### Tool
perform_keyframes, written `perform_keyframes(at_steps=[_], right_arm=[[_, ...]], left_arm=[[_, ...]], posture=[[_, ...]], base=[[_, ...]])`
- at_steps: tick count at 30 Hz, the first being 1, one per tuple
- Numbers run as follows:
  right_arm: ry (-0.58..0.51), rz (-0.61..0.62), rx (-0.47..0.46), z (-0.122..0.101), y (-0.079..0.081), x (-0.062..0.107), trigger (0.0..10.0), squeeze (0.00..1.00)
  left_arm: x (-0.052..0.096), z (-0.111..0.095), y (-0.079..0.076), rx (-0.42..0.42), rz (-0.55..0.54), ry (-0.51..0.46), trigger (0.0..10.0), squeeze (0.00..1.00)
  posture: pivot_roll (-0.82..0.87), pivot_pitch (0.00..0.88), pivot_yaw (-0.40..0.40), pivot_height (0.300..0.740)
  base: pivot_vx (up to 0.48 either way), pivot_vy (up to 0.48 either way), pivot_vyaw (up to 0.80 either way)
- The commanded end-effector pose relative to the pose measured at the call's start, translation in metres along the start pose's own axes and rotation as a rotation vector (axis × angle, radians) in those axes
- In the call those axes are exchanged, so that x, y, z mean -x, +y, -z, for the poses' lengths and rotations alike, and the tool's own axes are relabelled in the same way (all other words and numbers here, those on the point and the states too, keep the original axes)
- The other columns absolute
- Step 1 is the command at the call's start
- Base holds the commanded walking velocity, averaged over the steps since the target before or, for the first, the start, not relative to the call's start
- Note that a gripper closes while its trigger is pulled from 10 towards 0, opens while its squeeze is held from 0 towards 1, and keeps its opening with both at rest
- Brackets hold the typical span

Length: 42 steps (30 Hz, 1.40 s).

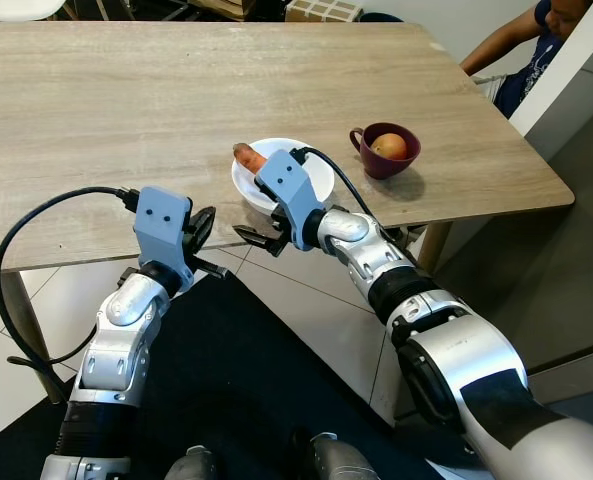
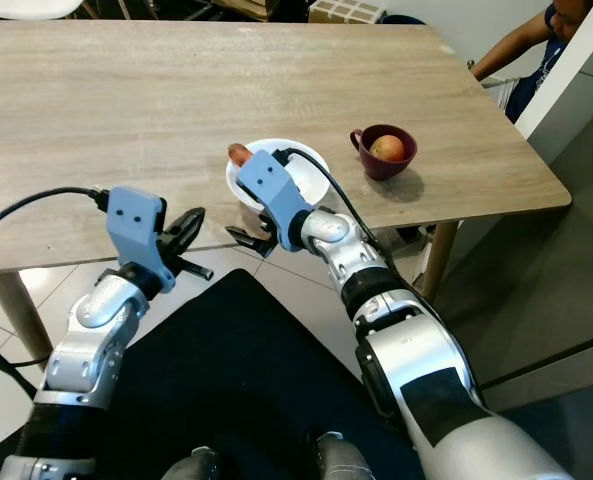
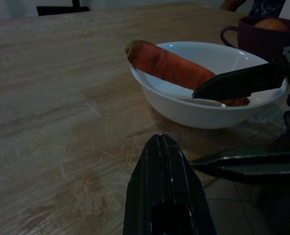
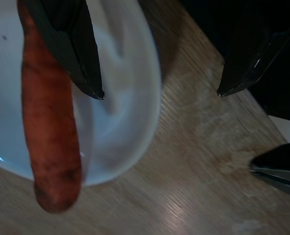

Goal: Restocking fridge

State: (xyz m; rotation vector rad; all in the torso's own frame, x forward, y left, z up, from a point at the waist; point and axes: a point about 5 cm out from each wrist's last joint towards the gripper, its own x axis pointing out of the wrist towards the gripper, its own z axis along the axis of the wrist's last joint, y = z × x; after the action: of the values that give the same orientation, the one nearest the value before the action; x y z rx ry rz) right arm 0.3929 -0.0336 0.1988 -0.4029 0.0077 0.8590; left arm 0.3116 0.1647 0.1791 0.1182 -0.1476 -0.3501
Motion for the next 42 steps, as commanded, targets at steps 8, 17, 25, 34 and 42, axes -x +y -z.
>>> perform_keyframes(at_steps=[8, 17, 25, 34, 42], right_arm=[[0.108, 0.046, 0.013, 0.016, -0.010, 0.008, 10.0, 0.00], [0.160, 0.145, 0.034, 0.022, -0.040, 0.029, 10.0, 0.00], [0.152, 0.114, 0.076, 0.021, -0.043, 0.032, 10.0, 0.00], [0.153, -0.065, 0.151, 0.020, -0.029, 0.028, 10.0, 0.00], [0.198, -0.197, 0.185, 0.018, -0.018, 0.023, 10.0, 0.00]], left_arm=[[0.005, 0.003, -0.003, -0.011, 0.022, 0.026, 10.0, 0.00], [0.004, 0.004, -0.004, -0.010, 0.031, 0.029, 10.0, 0.00], [0.004, 0.003, -0.004, -0.011, 0.037, 0.026, 10.0, 0.00], [0.004, 0.003, -0.003, -0.015, 0.043, 0.025, 10.0, 0.00], [0.003, 0.003, -0.003, -0.022, 0.051, 0.027, 10.0, 0.00]], posture=[[-0.03, 0.175, -0.093, 0.740], [-0.04, 0.172, -0.091, 0.740], [-0.04, 0.173, -0.089, 0.740], [-0.03, 0.172, -0.088, 0.740], [-0.03, 0.172, -0.089, 0.740]], base=[[0.000, 0.000, 0.00], [0.000, 0.000, 0.00], [0.000, 0.000, 0.00], [0.000, 0.000, 0.00], [0.000, 0.000, 0.00]])
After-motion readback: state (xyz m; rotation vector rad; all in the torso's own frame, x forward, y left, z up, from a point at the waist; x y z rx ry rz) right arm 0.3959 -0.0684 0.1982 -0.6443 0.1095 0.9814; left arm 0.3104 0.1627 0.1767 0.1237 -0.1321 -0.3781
